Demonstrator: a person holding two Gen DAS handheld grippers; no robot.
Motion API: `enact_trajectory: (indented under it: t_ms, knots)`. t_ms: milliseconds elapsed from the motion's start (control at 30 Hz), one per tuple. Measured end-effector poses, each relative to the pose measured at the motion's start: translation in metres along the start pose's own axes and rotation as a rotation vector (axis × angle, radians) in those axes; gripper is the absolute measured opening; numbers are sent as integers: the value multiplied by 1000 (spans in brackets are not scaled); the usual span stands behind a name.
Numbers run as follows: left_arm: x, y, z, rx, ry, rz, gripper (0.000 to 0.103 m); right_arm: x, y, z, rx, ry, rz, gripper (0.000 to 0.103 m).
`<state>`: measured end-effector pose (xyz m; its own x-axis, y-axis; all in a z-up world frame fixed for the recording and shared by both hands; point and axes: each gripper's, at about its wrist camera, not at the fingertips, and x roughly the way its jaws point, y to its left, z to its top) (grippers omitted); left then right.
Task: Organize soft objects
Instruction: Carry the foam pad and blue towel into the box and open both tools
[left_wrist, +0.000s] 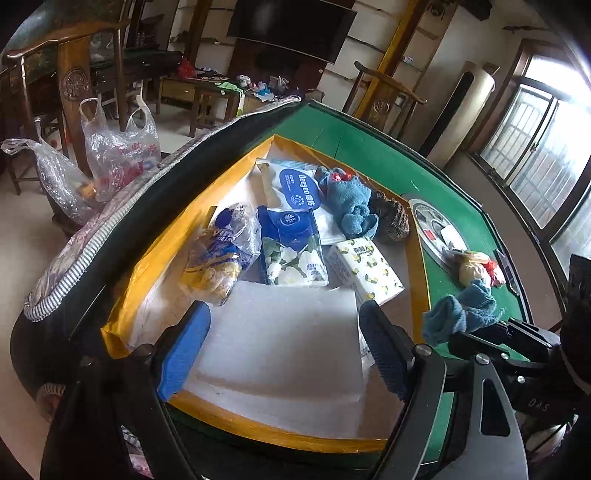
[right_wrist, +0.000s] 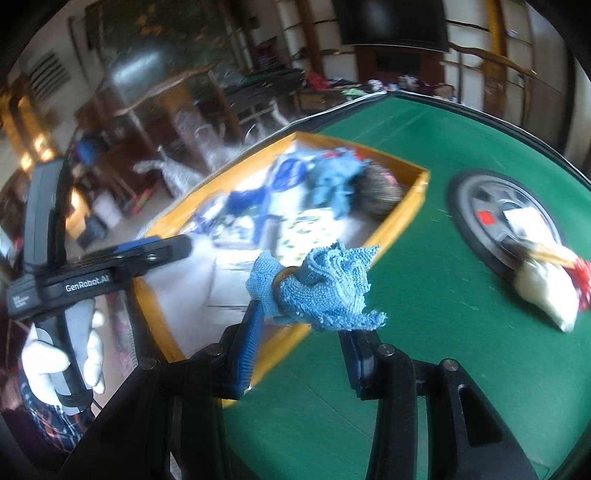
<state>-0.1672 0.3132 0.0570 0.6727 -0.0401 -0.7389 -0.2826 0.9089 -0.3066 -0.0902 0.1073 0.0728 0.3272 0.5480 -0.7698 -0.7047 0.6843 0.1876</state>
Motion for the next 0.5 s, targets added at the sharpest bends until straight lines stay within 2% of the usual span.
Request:
enact_trajectory:
  t_ms: [133,333,367,500]
  knots:
    - [3,11,-2,-47,15,-47,83,22,25,3,-68,32,0,37]
    - [-11,28,1,-123,-58,-96,83,42,50,5,-147,71,6,37]
    - [-12,29,1,-129,-67,-100,83,45,53,6,-150,78,13,40]
    - [-18,32,2,-140,-86,-104,83,44,53,9,-141,61,12,60]
